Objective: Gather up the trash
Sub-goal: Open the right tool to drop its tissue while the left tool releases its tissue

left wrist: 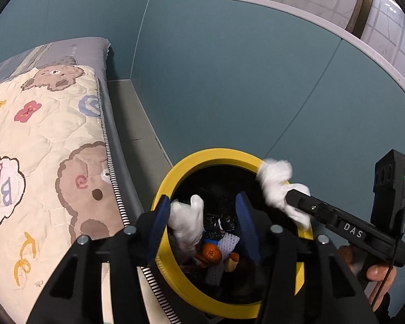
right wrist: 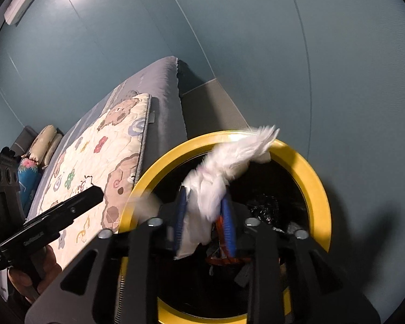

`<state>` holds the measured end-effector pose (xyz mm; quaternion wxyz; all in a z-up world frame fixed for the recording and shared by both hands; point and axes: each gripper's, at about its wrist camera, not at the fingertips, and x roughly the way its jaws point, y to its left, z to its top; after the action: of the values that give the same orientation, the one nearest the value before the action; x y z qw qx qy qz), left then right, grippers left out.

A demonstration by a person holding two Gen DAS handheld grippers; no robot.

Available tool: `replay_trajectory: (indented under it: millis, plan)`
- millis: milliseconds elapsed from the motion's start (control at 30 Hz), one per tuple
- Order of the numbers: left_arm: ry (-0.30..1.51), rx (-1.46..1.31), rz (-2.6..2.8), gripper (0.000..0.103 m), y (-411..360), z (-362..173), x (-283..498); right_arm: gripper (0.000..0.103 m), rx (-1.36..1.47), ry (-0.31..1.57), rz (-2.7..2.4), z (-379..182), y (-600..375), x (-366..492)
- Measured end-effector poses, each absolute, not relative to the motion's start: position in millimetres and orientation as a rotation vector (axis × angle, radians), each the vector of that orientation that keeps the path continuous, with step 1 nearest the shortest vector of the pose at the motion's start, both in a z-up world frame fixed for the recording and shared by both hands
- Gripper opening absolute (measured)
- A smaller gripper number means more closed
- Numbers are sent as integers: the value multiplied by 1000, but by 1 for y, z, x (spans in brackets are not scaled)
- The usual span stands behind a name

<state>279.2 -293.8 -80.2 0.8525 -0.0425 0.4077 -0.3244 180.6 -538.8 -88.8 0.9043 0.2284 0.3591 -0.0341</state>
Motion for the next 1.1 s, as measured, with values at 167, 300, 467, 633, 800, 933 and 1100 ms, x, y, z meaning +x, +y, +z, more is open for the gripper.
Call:
replay_trajectory:
  millis: [167, 300, 467, 633, 800, 933, 1100]
  plan:
    - [845, -107, -671, 58, -281, -74, 277, 46, 478, 751, -84, -88, -534, 177]
    - [818, -106, -643, 58, -266, -69, 271, 48, 480, 761, -76, -88, -528, 178]
    - [805, -124, -593, 58, -234, -65, 259, 48, 461, 774, -24, -81, -505, 178]
    - [779, -142, -509, 58, -186, -58, 247, 48, 410, 776, 42, -67, -467, 184]
    - [748, -170, -413, 58, -133, -49, 231, 48, 349, 778, 124, -52, -420, 186]
    - [712, -187, -313, 60, -86, -44, 214, 48, 291, 795, 185, -45, -373, 193]
    - [695, -197, -192, 63, -34, -45, 192, 48, 202, 797, 217, -38, -321, 194]
